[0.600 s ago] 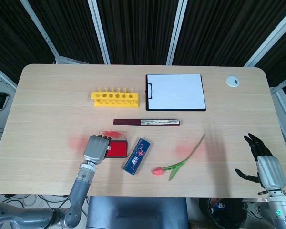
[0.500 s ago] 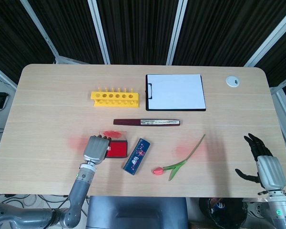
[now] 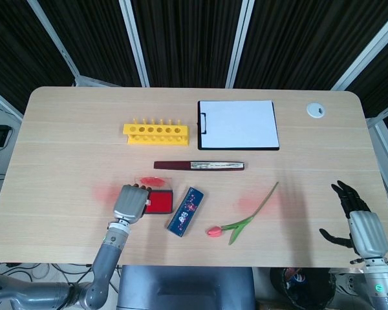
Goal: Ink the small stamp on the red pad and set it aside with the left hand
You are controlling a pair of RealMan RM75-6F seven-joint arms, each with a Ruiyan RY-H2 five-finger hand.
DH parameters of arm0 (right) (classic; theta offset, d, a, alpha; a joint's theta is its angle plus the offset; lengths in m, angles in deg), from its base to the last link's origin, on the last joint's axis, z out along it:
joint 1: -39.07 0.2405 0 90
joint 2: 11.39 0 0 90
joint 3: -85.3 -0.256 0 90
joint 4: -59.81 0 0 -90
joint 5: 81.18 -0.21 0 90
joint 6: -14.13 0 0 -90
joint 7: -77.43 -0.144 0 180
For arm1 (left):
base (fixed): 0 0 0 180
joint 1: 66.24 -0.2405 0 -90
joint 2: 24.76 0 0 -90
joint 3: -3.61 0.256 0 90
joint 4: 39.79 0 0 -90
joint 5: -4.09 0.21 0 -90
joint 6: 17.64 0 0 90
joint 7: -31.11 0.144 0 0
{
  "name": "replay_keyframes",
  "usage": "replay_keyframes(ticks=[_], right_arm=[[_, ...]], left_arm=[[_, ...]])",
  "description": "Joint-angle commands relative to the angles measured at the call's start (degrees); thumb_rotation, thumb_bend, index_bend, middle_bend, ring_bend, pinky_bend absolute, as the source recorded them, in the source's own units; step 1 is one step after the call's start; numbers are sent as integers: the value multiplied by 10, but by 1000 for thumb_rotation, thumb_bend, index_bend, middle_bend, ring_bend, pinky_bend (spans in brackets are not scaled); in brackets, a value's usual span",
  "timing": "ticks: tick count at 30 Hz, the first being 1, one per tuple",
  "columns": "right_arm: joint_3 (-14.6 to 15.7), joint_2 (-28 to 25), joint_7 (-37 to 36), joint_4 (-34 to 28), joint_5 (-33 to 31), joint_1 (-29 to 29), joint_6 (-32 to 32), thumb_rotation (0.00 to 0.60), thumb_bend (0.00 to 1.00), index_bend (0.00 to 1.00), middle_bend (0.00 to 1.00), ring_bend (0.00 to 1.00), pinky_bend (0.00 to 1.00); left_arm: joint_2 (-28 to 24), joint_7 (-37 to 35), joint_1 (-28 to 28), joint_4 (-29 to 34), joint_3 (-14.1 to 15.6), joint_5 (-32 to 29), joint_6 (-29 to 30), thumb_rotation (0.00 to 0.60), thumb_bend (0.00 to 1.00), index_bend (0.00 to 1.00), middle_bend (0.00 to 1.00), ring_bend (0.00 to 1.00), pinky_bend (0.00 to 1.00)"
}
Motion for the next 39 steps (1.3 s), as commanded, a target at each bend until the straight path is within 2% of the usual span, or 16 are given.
replay_keyframes(ticks=[1,12,25,39], right_arm=[[0,0,0,0,0,0,0,600,230,11,0,0,193],[0,1,1,1,0,0,0,600,229,10,0,0,193],[-1,1,0,1,1,0,3,600,230,10,0,0,193],[0,2,0,2,4,0,4,600,229,10,0,0,193]], left_arm=[[-3,6,3,4,-3,-7,-3,600,402,606,570,472,604],[-13,21,15,15,-6,-41,-18,600,404,606,570,472,604],[-14,23,24,18,-6,-49,-16,600,404,607,570,472,604],[0,22,33,-3,-1,-62,-21,600,416,607,570,472,604]])
